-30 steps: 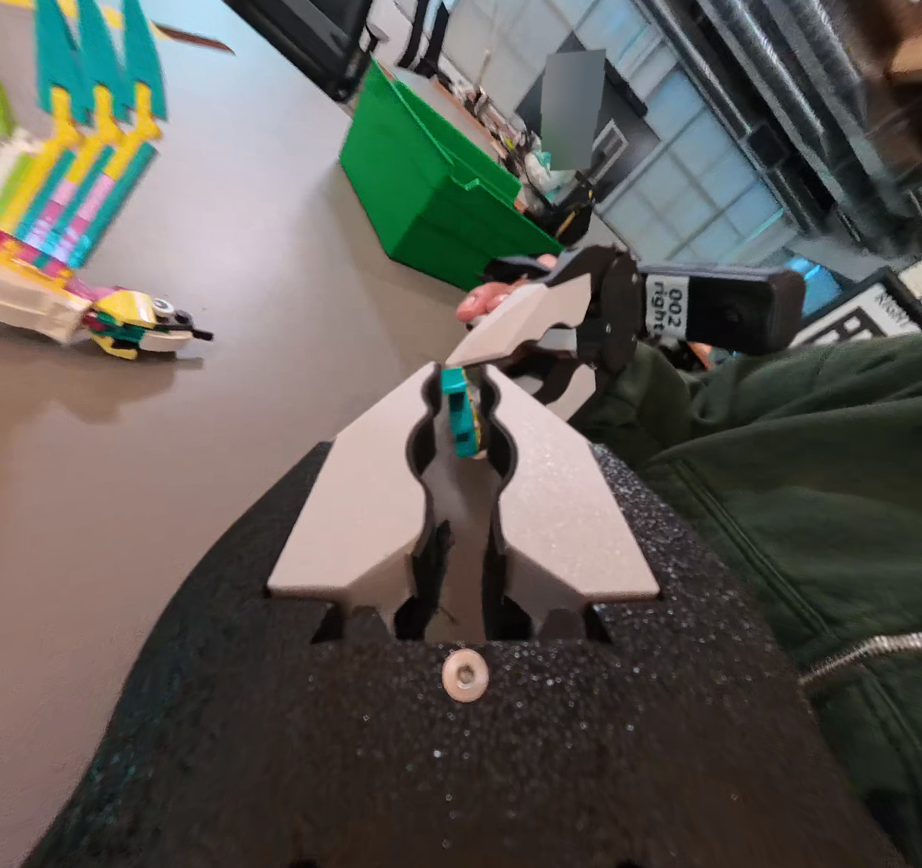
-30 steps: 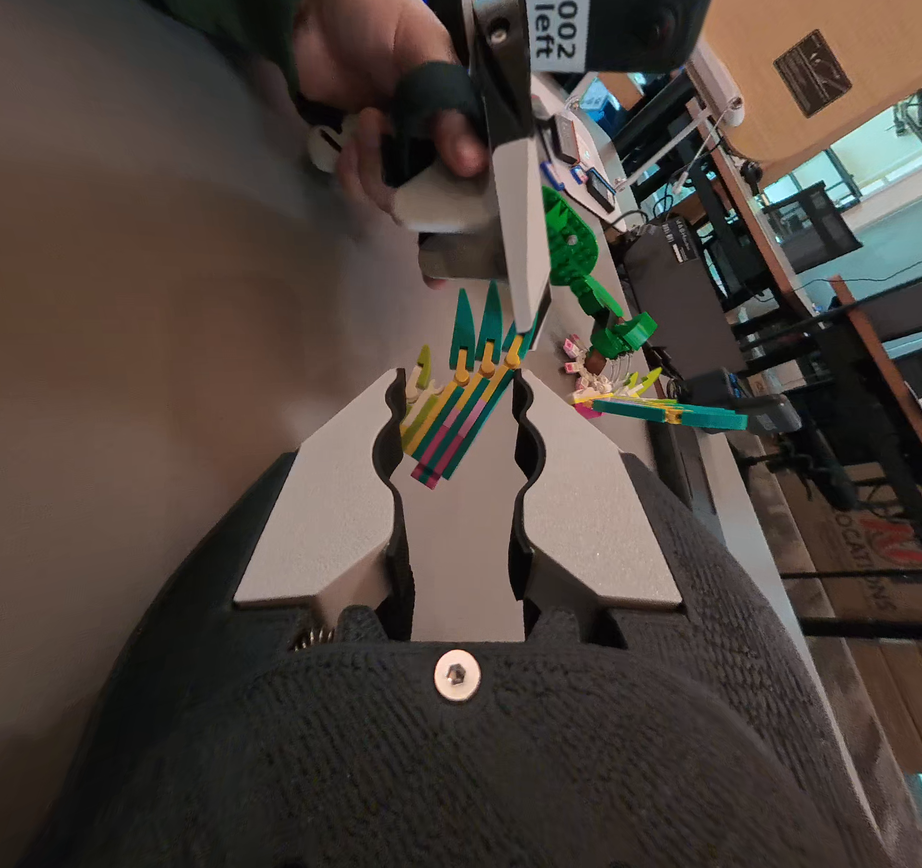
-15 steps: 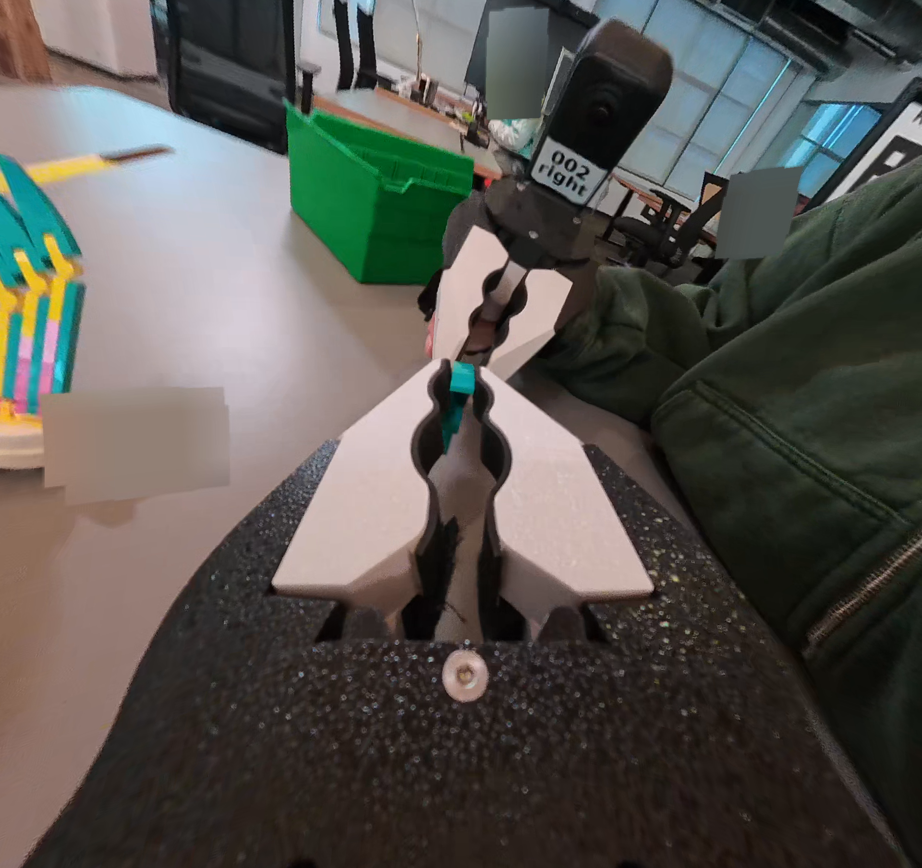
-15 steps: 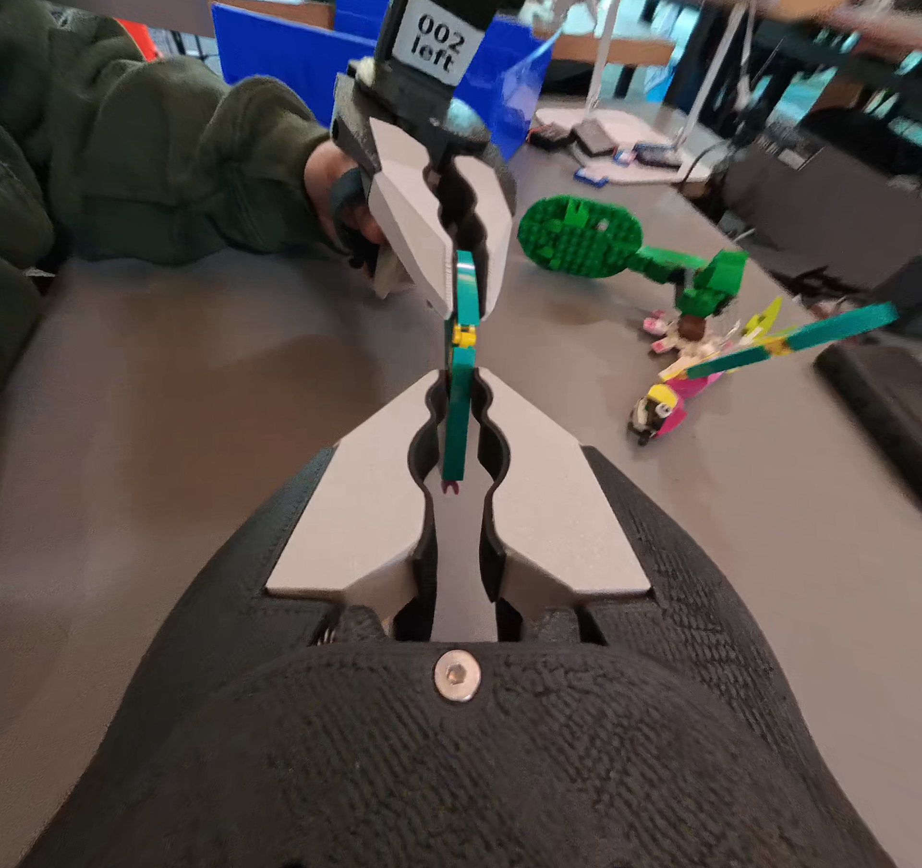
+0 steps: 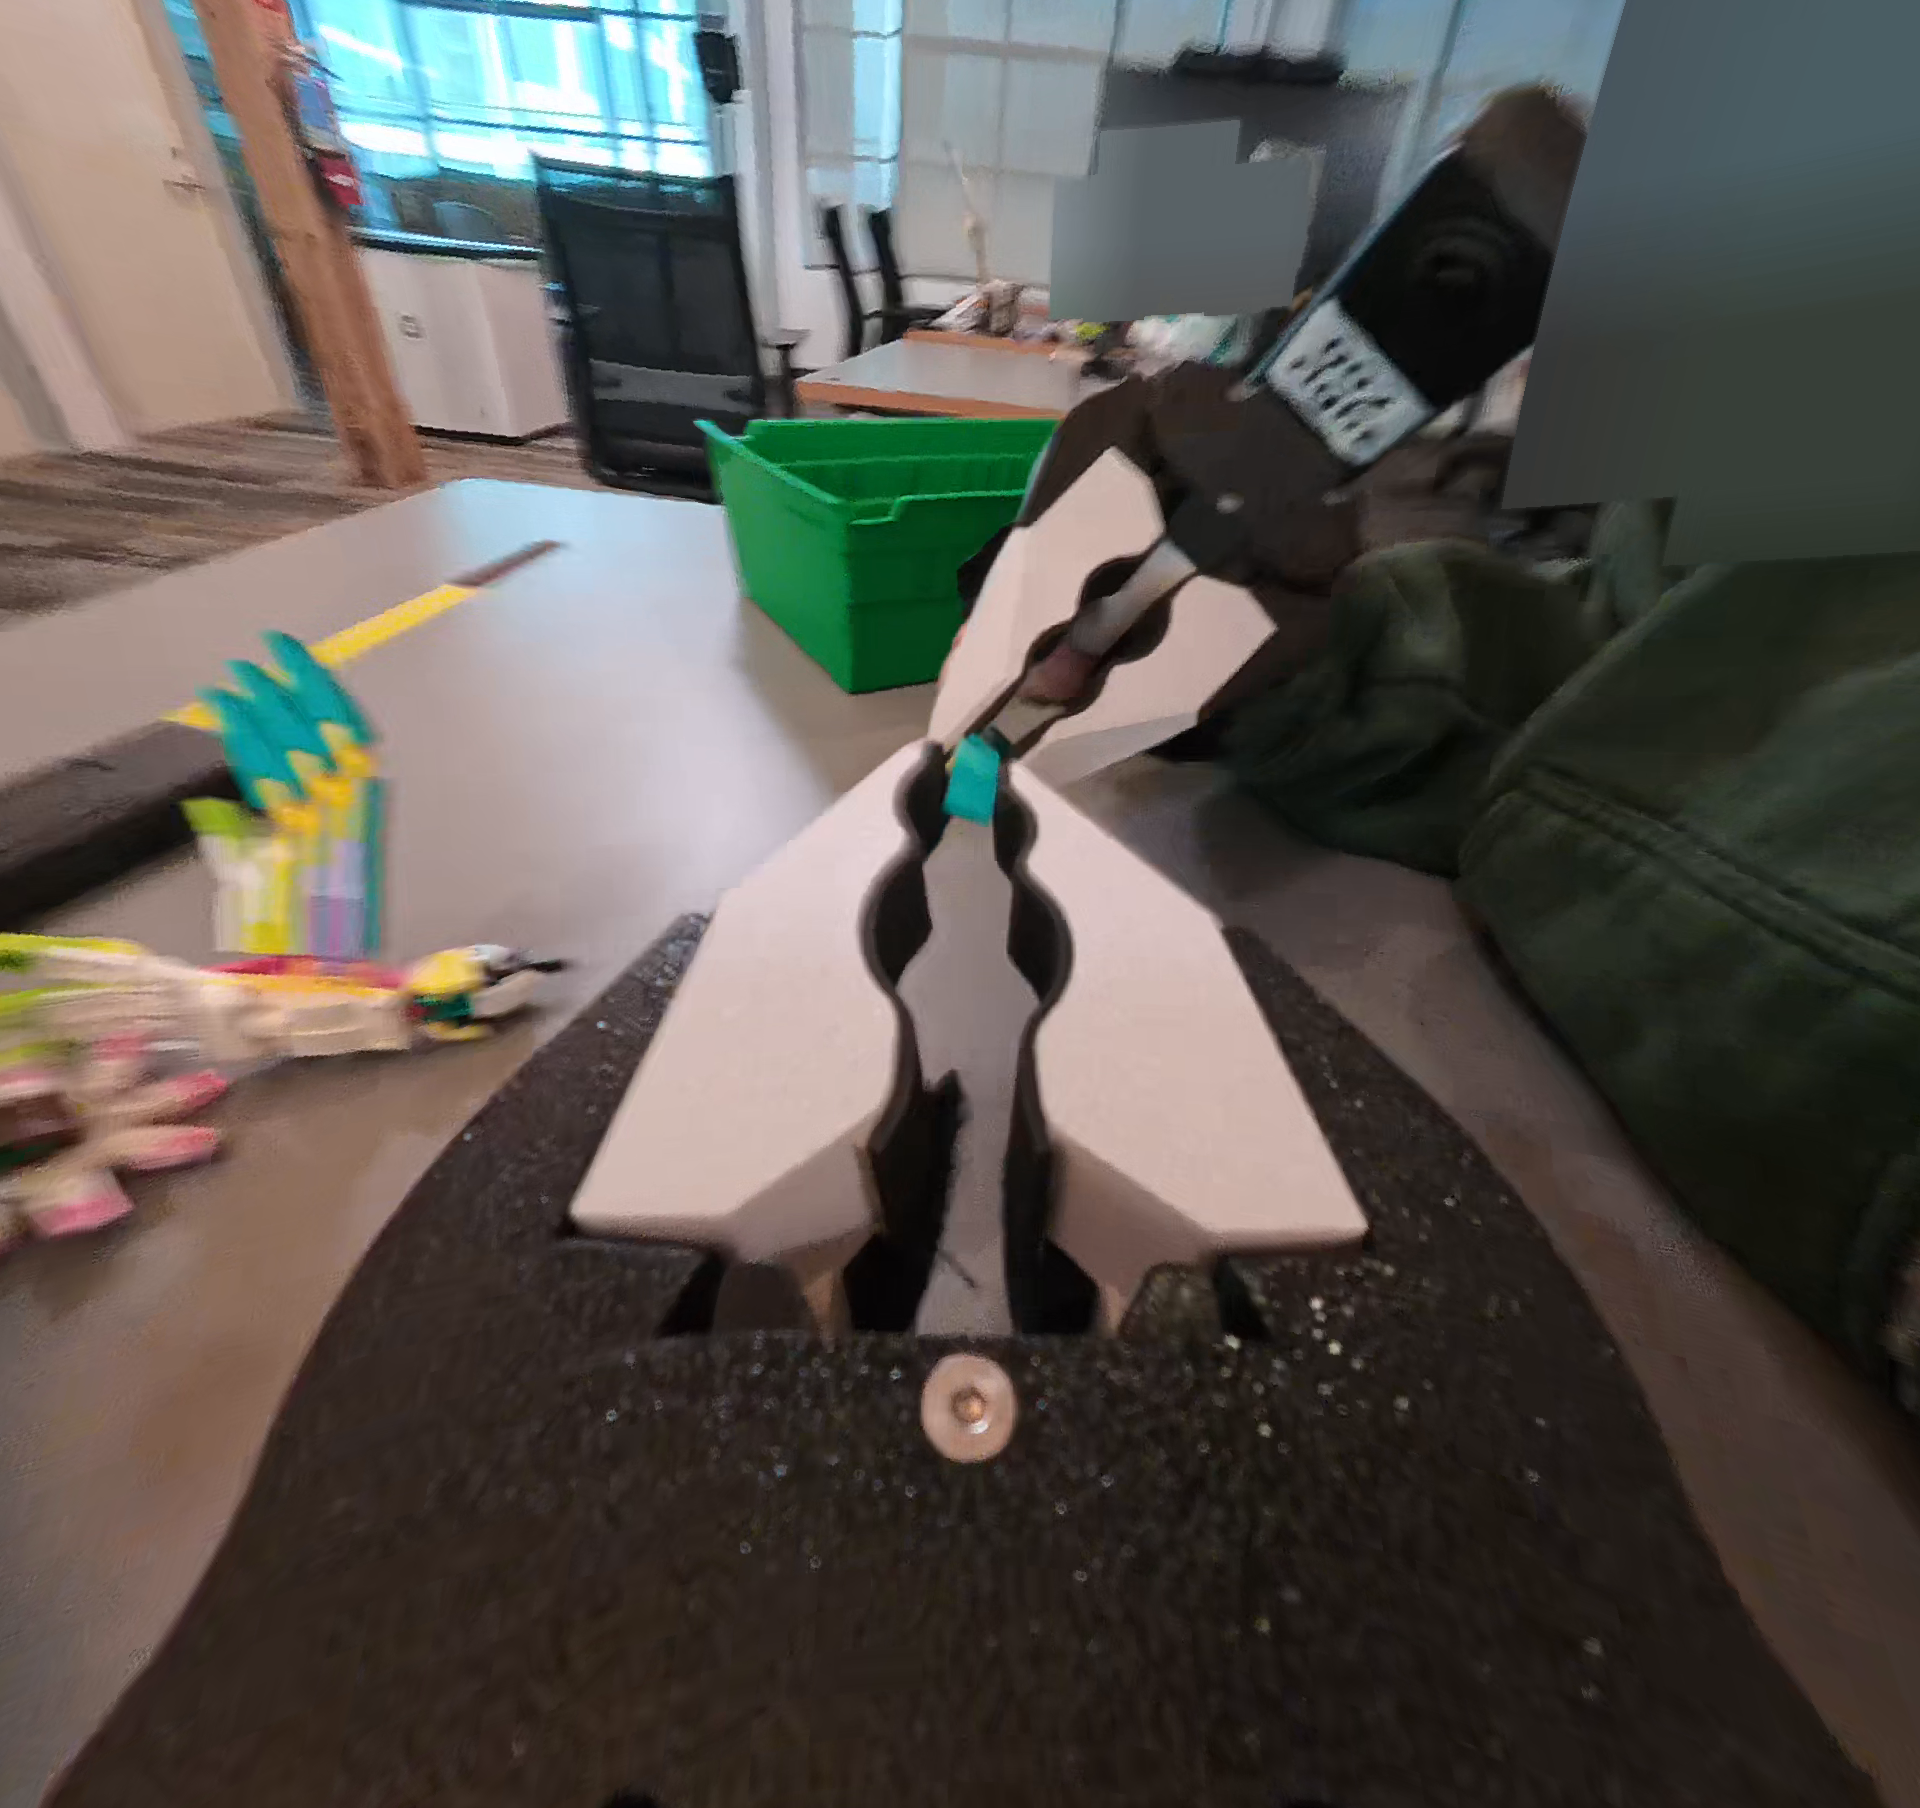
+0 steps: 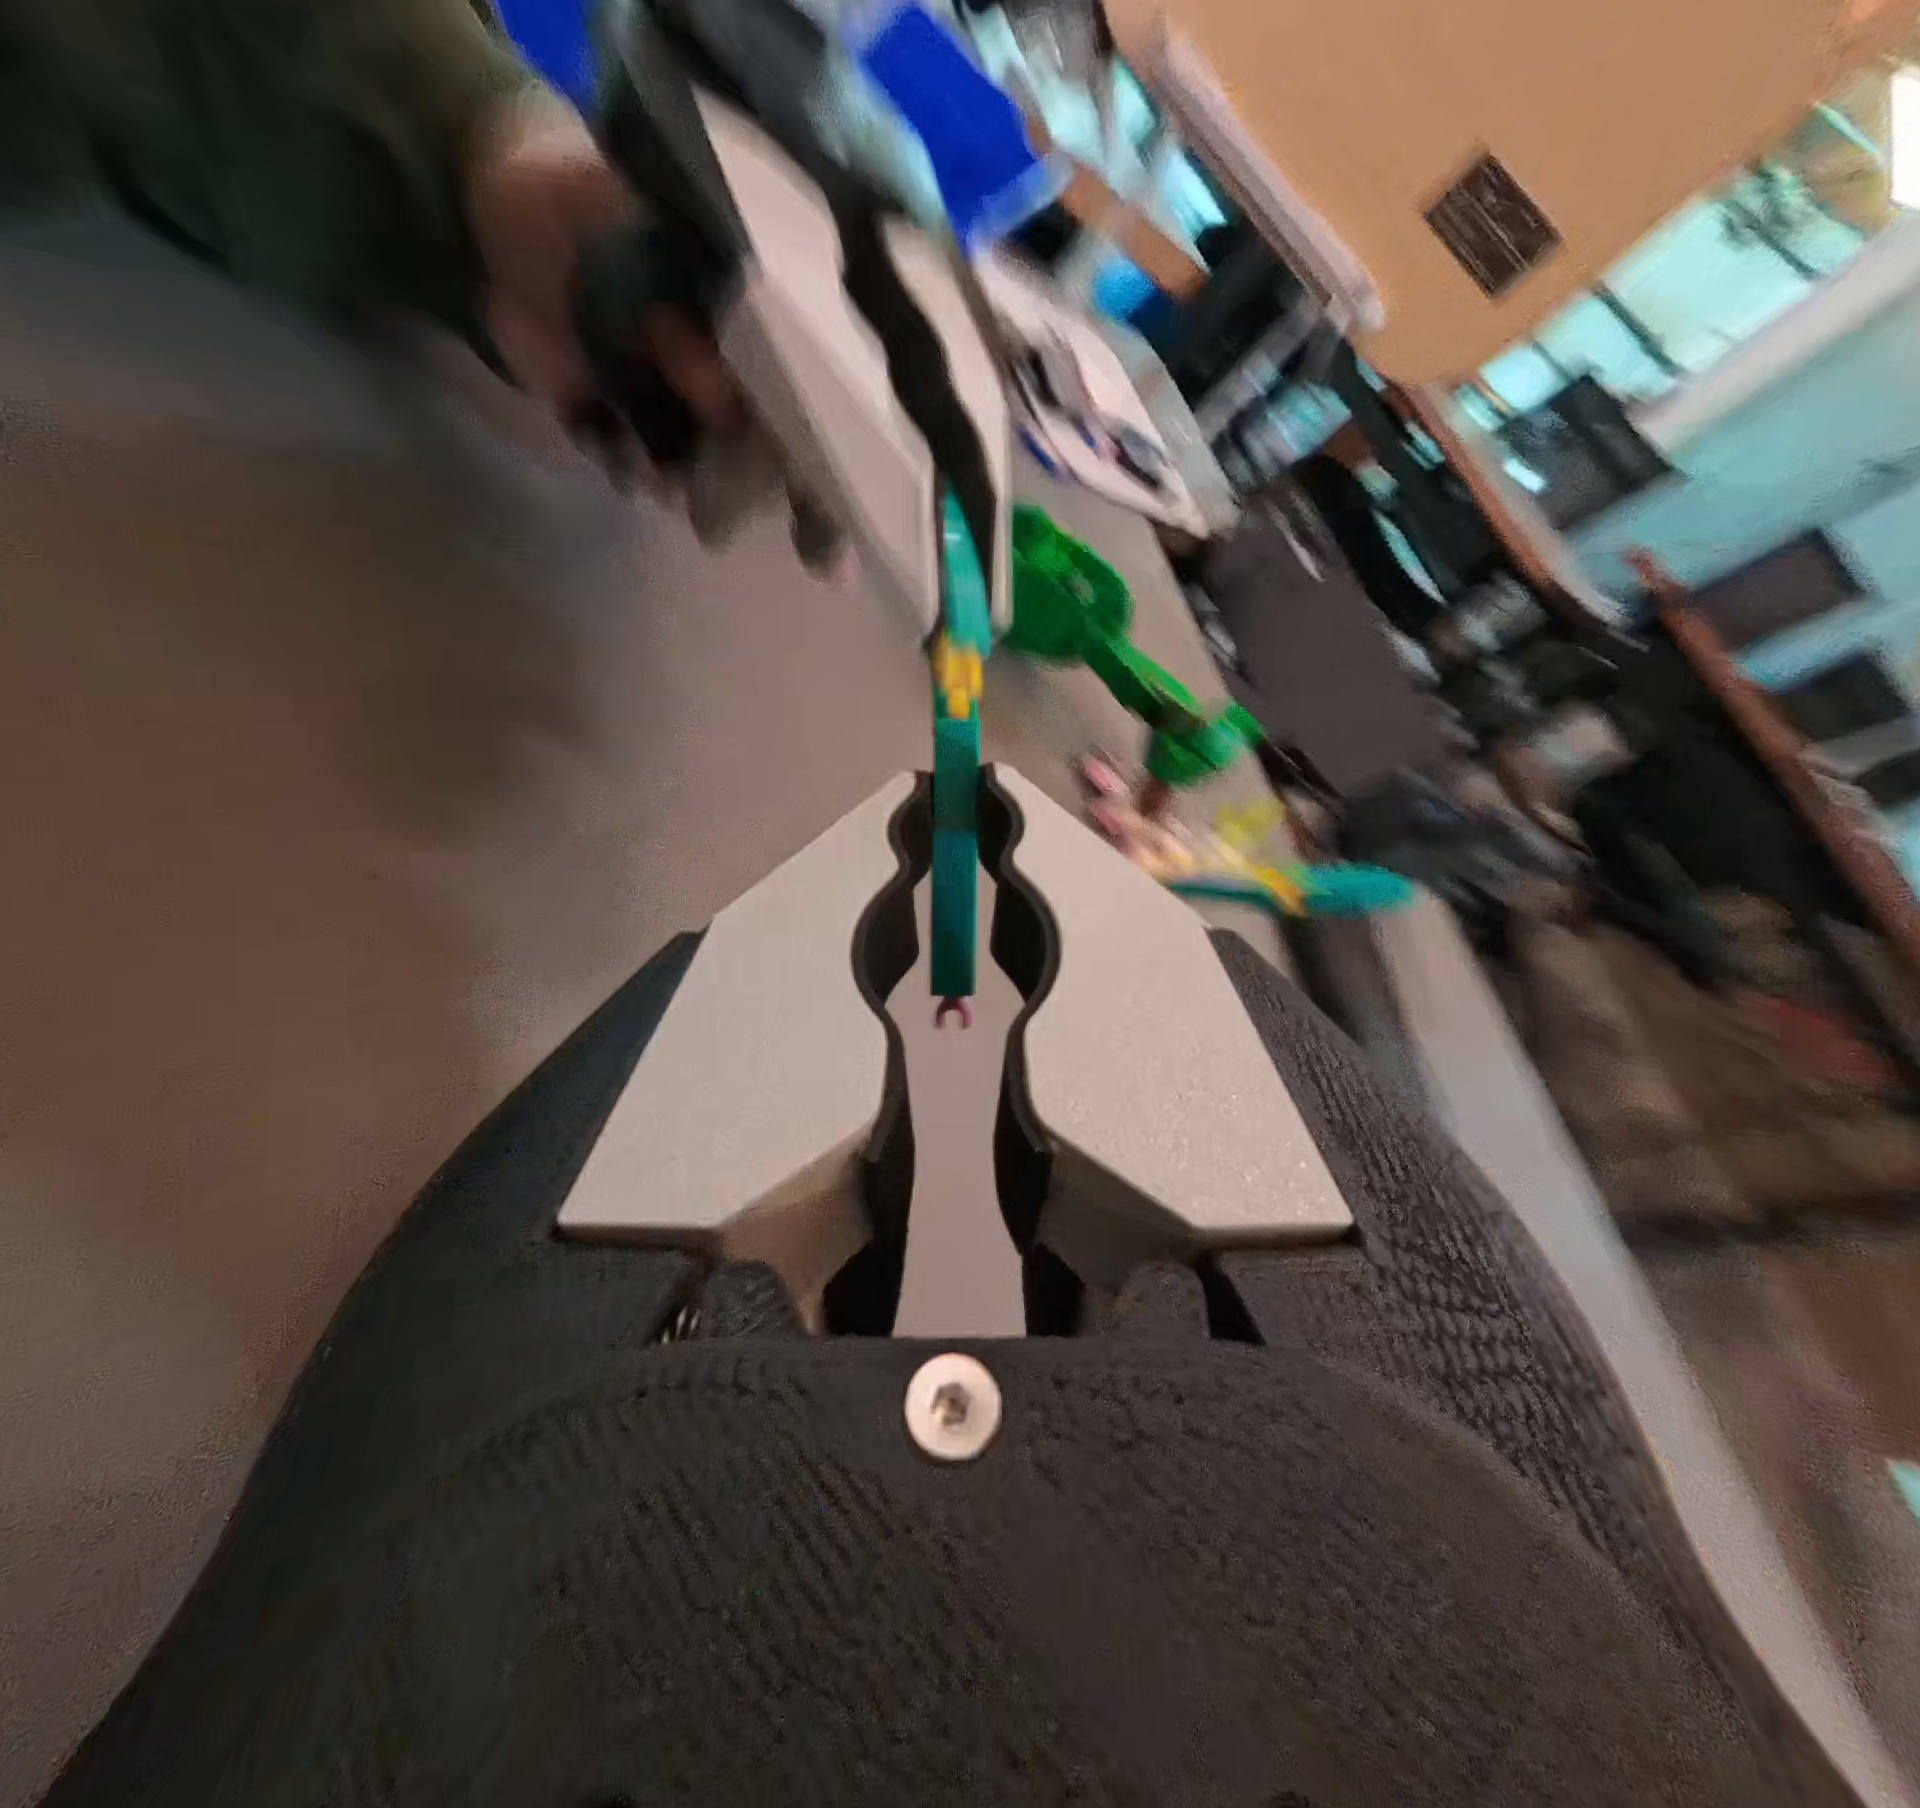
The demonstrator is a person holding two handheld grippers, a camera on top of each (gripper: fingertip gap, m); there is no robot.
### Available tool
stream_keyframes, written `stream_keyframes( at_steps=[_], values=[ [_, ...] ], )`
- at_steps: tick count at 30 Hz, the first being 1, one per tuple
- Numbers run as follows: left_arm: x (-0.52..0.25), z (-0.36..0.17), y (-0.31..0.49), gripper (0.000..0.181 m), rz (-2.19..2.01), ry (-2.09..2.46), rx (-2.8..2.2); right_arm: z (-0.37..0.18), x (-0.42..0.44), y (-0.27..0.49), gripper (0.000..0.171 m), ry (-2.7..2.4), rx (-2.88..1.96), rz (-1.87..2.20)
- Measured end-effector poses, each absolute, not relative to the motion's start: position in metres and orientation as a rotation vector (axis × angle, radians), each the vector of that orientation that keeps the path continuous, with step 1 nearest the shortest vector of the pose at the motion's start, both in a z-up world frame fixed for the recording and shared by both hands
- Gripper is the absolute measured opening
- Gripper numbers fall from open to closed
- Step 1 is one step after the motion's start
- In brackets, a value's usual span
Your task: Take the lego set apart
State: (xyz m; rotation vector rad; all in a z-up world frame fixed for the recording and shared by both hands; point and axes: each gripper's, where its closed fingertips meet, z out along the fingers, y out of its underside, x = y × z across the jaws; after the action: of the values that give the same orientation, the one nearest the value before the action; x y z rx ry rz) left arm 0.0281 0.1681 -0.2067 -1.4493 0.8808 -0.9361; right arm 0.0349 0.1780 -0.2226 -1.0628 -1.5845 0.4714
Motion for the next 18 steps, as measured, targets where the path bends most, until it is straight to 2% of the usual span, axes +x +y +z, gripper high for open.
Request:
stream_keyframes(
  at_steps=[2,3,4,6,8,11,12,14,15,16,18],
  values=[
    [-0.003,-0.174,0.178,0.006,-0.777,0.746,-1.348,-0.235,0.058,0.220,0.006,-1.579,-1.105,0.067],
    [-0.022,-0.160,0.181,0.006,-0.722,0.684,-1.324,-0.237,0.070,0.236,0.006,-1.543,-1.145,-0.007],
    [-0.037,-0.154,0.185,0.006,-0.659,0.636,-1.327,-0.233,0.072,0.240,0.006,-1.486,-1.185,0.064],
    [-0.038,-0.175,0.193,0.006,-0.664,0.638,-1.480,-0.221,0.062,0.229,0.006,-1.387,-1.270,0.393],
    [-0.022,-0.195,0.193,0.006,-0.813,0.639,-1.591,-0.224,0.050,0.215,0.006,-1.320,-1.416,0.757],
    [-0.007,-0.197,0.185,0.006,-1.175,0.553,-1.626,-0.257,0.051,0.207,0.006,-1.278,-1.737,1.086],
    [-0.006,-0.197,0.184,0.006,-1.269,0.516,-1.621,-0.265,0.052,0.204,0.006,-1.265,-1.818,1.156],
    [-0.006,-0.201,0.185,0.006,-1.381,0.441,-1.631,-0.276,0.053,0.198,0.023,-1.270,-1.925,1.230],
    [-0.006,-0.206,0.187,0.006,-1.401,0.420,-1.662,-0.281,0.054,0.198,0.026,-1.278,-1.954,1.207],
    [-0.005,-0.214,0.189,0.006,-1.399,0.404,-1.703,-0.286,0.055,0.199,0.018,-1.296,-1.962,1.167],
    [-0.008,-0.234,0.197,0.006,-1.315,0.379,-1.827,-0.289,0.056,0.197,0.017,-1.341,-1.946,1.117]
  ],
)
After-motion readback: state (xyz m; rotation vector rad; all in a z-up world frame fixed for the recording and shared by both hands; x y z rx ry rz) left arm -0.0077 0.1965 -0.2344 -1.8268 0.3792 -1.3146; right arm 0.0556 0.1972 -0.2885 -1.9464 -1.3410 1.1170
